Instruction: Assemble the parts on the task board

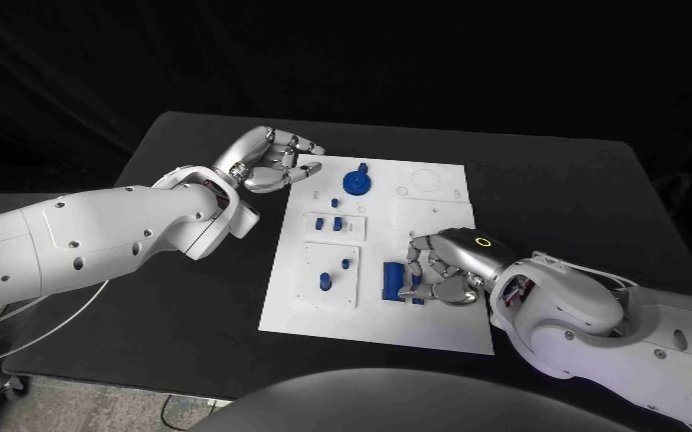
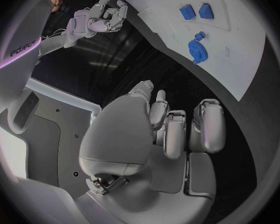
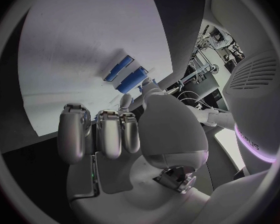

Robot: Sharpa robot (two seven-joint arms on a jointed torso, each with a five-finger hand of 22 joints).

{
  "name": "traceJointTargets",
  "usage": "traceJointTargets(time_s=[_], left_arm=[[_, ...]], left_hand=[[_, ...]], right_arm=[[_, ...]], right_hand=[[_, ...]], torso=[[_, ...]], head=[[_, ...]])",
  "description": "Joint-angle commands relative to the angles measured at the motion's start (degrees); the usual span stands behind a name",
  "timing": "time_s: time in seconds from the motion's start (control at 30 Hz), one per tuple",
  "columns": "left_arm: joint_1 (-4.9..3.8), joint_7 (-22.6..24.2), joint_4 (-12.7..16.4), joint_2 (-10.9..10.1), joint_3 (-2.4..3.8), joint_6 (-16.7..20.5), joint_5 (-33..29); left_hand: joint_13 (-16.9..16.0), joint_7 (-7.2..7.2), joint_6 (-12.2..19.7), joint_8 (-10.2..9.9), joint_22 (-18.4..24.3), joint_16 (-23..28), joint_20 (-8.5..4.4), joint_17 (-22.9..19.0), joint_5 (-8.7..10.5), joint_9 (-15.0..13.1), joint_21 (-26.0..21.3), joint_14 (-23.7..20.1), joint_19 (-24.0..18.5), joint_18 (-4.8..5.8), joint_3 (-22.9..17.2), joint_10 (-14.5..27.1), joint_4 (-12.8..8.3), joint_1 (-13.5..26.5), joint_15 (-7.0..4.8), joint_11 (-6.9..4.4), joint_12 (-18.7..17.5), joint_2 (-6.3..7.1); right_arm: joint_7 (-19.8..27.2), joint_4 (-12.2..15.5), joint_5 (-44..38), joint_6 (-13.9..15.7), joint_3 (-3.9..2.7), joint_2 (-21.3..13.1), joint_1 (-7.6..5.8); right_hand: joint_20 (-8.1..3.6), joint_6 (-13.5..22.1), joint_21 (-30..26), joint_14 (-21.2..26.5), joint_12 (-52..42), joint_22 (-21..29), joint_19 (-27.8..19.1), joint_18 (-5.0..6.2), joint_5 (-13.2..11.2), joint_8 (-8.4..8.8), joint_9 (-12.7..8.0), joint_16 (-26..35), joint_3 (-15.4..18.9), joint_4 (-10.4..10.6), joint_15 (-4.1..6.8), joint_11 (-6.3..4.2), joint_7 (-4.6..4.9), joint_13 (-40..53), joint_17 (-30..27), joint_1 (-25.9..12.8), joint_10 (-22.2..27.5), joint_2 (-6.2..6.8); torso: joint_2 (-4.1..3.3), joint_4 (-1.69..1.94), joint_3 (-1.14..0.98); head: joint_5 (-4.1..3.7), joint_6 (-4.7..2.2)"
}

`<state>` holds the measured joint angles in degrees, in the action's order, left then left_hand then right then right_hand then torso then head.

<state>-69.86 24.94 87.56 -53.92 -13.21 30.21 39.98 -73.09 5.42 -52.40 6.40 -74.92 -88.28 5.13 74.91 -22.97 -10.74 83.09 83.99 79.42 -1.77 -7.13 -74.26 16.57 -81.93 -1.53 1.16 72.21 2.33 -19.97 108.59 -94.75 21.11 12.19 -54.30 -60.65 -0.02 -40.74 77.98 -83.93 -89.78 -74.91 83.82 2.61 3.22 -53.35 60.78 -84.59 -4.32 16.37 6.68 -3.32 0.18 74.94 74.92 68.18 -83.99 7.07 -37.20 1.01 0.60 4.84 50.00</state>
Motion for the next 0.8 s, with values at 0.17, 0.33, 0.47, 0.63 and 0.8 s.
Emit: traceJointTargets(time_s=[0.17, 0.33, 0.47, 0.63, 0.8], left_arm=[[0.03, -0.7, -0.8, 0.7, -0.01, -2.9, -0.9], [0.07, -1.0, -1.2, 1.0, -0.01, -3.4, -0.9], [0.17, -1.1, -1.3, 1.2, -0.01, -3.6, -0.9], [0.26, -1.2, -1.5, 1.2, -0.01, -3.8, -0.9], [0.30, -1.4, -1.6, 1.3, -0.01, -4.1, -0.9]], left_hand=[[0.9, 0.31, 0.0, -0.3, -10.2, 0.7, 0.12, 11.9, -0.35, -0.1, -0.6, 2.1, -0.7, -0.87, 0.4, 1.0, 0.0, -0.5, 0.51, -0.04, -1.1, -0.43], [1.3, 0.32, 0.0, -0.3, -10.1, 0.9, 0.15, 11.7, -0.38, -0.1, -0.7, 1.9, -0.8, -0.91, 0.4, 1.2, 0.0, -0.5, 0.52, -0.03, -1.5, -0.46], [1.4, 0.33, 0.0, -0.3, -10.1, 0.9, 0.16, 11.6, -0.41, -0.1, -0.8, 1.8, -0.9, -0.93, 0.4, 1.3, 0.0, -0.6, 0.52, -0.03, -1.7, -0.46], [1.4, 0.33, 0.0, -0.3, -10.1, 0.9, 0.16, 11.6, -0.41, -0.1, -0.8, 1.8, -0.9, -0.93, 0.4, 1.3, 0.0, -0.6, 0.52, -0.03, -1.7, -0.46], [1.5, 0.33, 0.0, -0.4, -10.1, 1.0, 0.18, 11.5, -0.42, -0.1, -0.9, 1.6, -1.0, -0.95, 0.4, 1.4, 0.0, -0.6, 0.52, -0.02, -1.9, -0.46]], right_arm=[[-0.9, -0.9, -0.2, -1.1, -0.02, 0.8, 0.24], [-1.1, -1.6, 0.1, -1.5, -0.03, 1.3, 0.48], [-1.2, -1.9, 0.2, -2.0, -0.03, 1.5, 0.79], [-1.4, -2.1, 0.1, -1.9, -0.03, 1.7, 1.11], [-1.4, -2.3, 0.1, -1.8, -0.03, 1.7, 1.23]], right_hand=[[-0.41, 0.4, 0.0, -4.2, -0.2, -11.5, 1.6, 0.13, 0.4, -0.19, 0.3, -0.2, -0.5, 0.0, 0.29, -0.52, -0.09, 15.1, 4.4, 0.6, -6.0, -0.38], [-0.42, 0.4, -0.1, -4.2, -0.2, -11.5, 1.6, 0.14, 0.4, -0.16, 0.5, -0.2, -0.6, -0.2, 0.30, -0.54, -0.08, 15.1, 4.3, 1.0, -6.0, -0.65], [-0.42, 0.5, -0.2, -4.2, -0.2, -11.4, 1.6, 0.16, 0.4, -0.08, 0.6, -0.2, -0.7, -0.3, 0.30, -0.54, -0.07, 15.1, 4.3, 1.3, -6.0, -0.71], [-0.42, 0.6, -0.3, -4.1, -0.2, -11.4, 1.6, 0.18, 1.0, 0.21, 0.8, -0.1, -0.8, -0.7, 0.29, -0.50, -0.02, 15.1, 4.2, 2.2, -6.0, -0.82], [-0.40, 0.7, -0.4, -4.1, -0.2, -11.4, 1.5, 0.20, 2.7, 0.53, 1.1, -0.1, -0.9, -1.3, 0.24, -0.42, 0.06, 15.1, 4.2, 3.2, -6.0, -1.05]], torso=[[0.07, 0.00, 0.03], [0.08, 0.04, 0.05], [0.09, 0.05, 0.03], [0.08, 0.04, 0.03], [0.07, 0.04, 0.03]], head=[[0.07, 0.00], [-0.14, 0.00], [0.05, 0.00], [0.15, 0.00], [0.17, 0.00]])
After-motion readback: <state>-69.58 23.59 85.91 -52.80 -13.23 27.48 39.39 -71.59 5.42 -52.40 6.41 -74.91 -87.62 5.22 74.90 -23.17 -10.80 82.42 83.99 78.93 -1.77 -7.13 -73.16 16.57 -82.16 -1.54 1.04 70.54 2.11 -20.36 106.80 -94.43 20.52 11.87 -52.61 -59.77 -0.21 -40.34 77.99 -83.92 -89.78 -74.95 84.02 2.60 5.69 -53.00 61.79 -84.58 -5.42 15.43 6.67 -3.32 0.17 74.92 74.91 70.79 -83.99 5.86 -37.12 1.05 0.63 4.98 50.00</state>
